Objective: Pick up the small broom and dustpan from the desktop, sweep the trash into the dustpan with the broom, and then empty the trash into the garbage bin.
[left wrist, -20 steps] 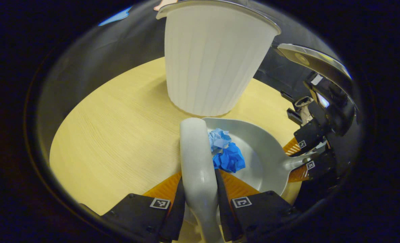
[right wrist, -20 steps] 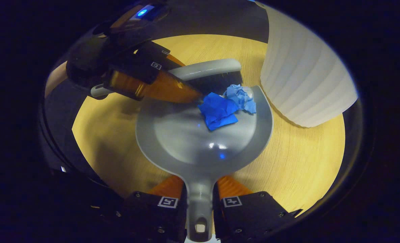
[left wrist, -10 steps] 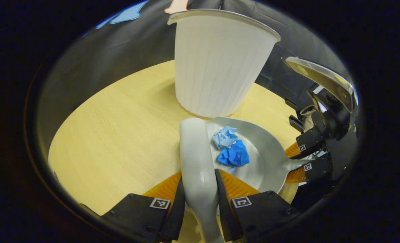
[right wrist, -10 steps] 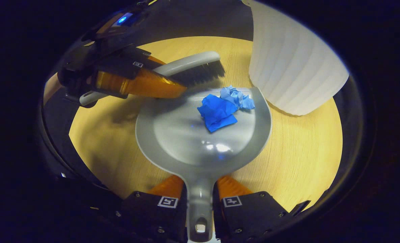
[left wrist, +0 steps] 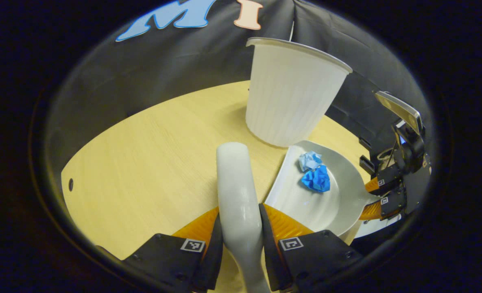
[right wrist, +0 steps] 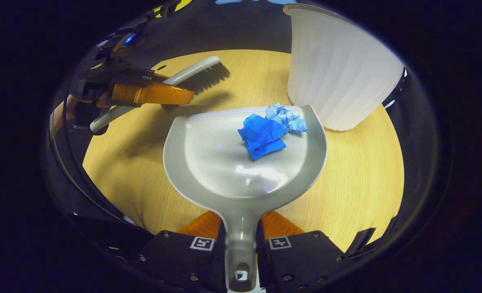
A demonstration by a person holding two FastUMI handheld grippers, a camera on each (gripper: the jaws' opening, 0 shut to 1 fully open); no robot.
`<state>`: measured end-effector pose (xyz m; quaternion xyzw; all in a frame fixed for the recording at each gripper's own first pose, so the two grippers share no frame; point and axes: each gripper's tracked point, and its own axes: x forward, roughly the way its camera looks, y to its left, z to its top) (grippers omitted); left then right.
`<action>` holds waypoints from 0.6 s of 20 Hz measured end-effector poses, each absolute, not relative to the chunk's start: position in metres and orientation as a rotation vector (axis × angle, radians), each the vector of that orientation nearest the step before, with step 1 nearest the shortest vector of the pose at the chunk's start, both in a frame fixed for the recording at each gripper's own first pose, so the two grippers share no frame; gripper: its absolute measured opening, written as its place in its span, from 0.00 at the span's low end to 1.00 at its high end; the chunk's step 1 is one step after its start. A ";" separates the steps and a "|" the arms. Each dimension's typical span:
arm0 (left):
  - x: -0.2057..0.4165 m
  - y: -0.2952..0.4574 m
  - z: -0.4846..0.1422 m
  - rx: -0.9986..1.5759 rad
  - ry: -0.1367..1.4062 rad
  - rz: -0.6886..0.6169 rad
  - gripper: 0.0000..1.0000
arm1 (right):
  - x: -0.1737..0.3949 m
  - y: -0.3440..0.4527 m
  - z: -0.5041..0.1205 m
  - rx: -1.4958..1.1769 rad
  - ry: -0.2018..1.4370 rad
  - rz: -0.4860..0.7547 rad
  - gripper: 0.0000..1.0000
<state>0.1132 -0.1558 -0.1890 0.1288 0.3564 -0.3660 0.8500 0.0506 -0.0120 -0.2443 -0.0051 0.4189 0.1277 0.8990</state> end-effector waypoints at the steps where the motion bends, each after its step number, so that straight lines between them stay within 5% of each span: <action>1: 0.116 -0.149 -0.191 0.255 0.749 -0.752 0.52 | 0.052 -0.011 -0.246 -0.010 0.862 0.258 0.34; 12: 0.132 -0.015 -0.175 0.128 0.740 -0.551 0.52 | 0.054 -0.008 -0.244 0.031 0.777 0.306 0.34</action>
